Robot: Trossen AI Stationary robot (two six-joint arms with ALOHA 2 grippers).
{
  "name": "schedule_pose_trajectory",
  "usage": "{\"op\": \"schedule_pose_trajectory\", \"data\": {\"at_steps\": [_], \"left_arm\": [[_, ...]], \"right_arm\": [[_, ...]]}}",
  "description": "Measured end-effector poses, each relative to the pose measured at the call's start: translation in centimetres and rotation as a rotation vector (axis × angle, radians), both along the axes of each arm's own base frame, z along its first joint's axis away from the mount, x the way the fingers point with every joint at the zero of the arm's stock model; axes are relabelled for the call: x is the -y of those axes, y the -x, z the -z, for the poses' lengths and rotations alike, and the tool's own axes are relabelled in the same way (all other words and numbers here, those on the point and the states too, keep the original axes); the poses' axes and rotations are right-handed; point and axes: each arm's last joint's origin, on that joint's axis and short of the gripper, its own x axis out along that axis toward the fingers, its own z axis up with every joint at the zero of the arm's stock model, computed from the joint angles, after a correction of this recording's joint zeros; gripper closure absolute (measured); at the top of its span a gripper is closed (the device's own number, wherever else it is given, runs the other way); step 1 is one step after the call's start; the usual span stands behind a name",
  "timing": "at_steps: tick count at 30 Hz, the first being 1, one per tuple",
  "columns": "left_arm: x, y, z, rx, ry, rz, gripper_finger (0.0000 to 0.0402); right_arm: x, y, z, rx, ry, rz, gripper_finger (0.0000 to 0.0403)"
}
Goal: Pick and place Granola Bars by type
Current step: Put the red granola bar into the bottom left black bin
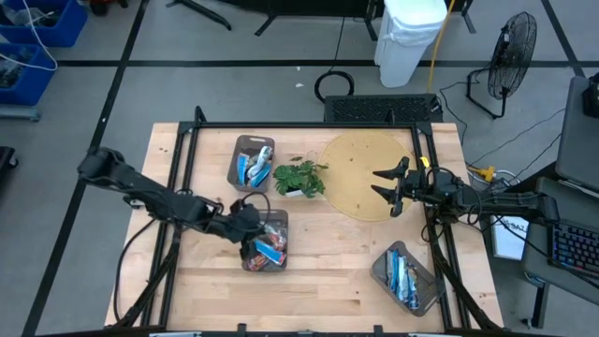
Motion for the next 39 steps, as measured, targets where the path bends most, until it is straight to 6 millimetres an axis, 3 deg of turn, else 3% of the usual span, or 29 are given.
{"op": "schedule_pose_trajectory", "data": {"at_steps": [12, 26, 33, 39], "left_arm": [[0.0, 0.2, 0.7, -0.063, 0.019, -0.041, 0.0401], [-0.1, -0.8, 3.4, -0.178, 0.027, -0.049, 0.0401], [0.0, -1.0, 3.5, -0.167, 0.038, -0.04, 0.04], [0.0, -1.2, 3.4, -0.153, 0.047, -0.043, 0.0375]], "right_arm": [[0.0, 0.0, 0.0, 0.0, 0.0, 0.0, 0.0202], [0.0, 0.0, 0.0, 0.0, 0.0, 0.0, 0.0202], [0.0, 0.0, 0.0, 0.0, 0.0, 0.0, 0.0202], [0.0, 0.0, 0.0, 0.0, 0.0, 0.0, 0.0202]]}}
